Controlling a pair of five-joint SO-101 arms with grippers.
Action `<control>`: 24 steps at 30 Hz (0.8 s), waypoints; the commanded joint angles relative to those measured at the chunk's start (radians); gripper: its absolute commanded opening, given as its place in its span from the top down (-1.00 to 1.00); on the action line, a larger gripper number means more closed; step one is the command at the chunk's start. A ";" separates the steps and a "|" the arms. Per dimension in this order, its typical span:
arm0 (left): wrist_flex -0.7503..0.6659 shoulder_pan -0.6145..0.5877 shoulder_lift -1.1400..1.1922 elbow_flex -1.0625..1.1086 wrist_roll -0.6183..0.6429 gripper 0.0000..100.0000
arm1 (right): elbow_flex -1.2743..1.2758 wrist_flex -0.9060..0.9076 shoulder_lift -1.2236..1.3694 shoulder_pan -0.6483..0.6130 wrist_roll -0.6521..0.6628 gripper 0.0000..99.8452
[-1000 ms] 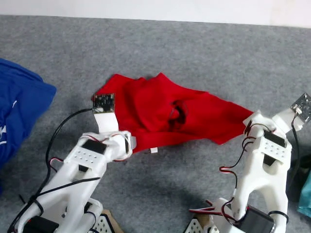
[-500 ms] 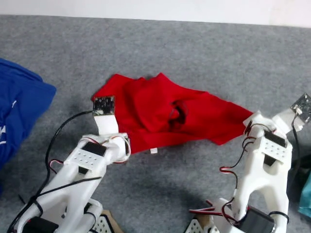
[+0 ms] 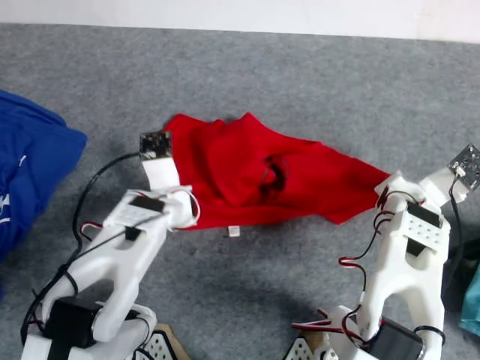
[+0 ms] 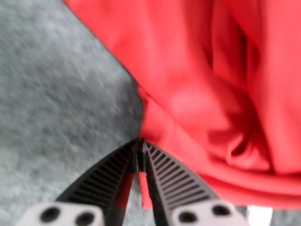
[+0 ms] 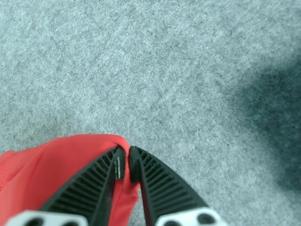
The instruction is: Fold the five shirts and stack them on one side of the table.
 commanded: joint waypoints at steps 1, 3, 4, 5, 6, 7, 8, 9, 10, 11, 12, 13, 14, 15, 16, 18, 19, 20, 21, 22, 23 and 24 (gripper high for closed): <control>-0.012 -0.070 -0.004 -0.094 0.006 0.99 | -0.019 0.007 -0.030 -0.010 0.015 0.99; -0.012 -0.097 -0.013 -0.127 0.008 0.99 | -0.019 0.007 -0.030 -0.010 0.015 0.99; -0.012 -0.119 -0.016 -0.147 0.008 0.99 | -0.019 0.007 -0.030 -0.010 0.015 0.99; -0.012 -0.145 -0.019 -0.170 0.009 0.99 | -0.019 0.007 -0.030 -0.010 0.015 0.99; -0.014 -0.170 -0.019 -0.194 0.009 0.99 | -0.019 0.007 -0.030 -0.010 0.015 0.99; -0.014 -0.196 -0.015 -0.219 0.012 0.99 | -0.019 0.007 -0.030 -0.010 0.015 0.99; -0.014 -0.219 -0.012 -0.242 0.026 0.99 | -0.019 0.007 -0.030 -0.013 0.015 0.99; -0.017 -0.239 -0.012 -0.262 0.052 0.99 | -0.019 0.007 -0.030 -0.018 0.015 0.99; -0.017 -0.257 -0.012 -0.275 0.078 0.99 | -0.019 0.007 -0.028 -0.021 0.015 0.99; -0.017 -0.274 -0.012 -0.292 0.098 0.99 | -0.019 0.007 -0.028 -0.027 0.015 0.99; -0.017 -0.283 -0.012 -0.309 0.110 0.99 | -0.019 0.007 -0.028 -0.028 0.015 0.99; -0.017 -0.286 -0.012 -0.320 0.112 0.99 | -0.019 0.007 -0.028 -0.030 0.015 0.99; -0.018 -0.286 -0.010 -0.326 0.112 0.99 | -0.019 0.007 -0.027 -0.030 0.015 0.99; -0.018 -0.280 -0.010 -0.326 0.112 0.99 | -0.019 0.007 -0.027 -0.030 0.015 0.99; -0.018 -0.271 -0.010 -0.323 0.112 0.99 | -0.019 0.007 -0.025 -0.030 0.015 0.99; -0.018 -0.255 -0.010 -0.297 0.110 0.99 | -0.018 0.007 -0.024 -0.030 0.015 0.99; -0.018 -0.254 -0.010 -0.280 0.110 0.98 | -0.018 0.007 -0.024 -0.030 0.017 0.99; -0.014 -0.254 -0.012 -0.266 0.110 0.98 | -0.018 0.007 -0.024 -0.030 0.017 0.99; -0.011 -0.252 -0.015 -0.252 0.110 0.97 | -0.018 0.007 -0.024 -0.030 0.017 0.99; -0.003 -0.252 -0.018 -0.232 0.110 0.94 | -0.018 0.007 -0.022 -0.030 0.017 0.99; 0.021 -0.252 -0.021 -0.213 0.110 0.87 | -0.018 0.007 -0.022 -0.031 0.017 0.99; 0.051 -0.252 -0.021 -0.202 0.109 0.78 | -0.018 0.007 -0.022 -0.031 0.017 0.99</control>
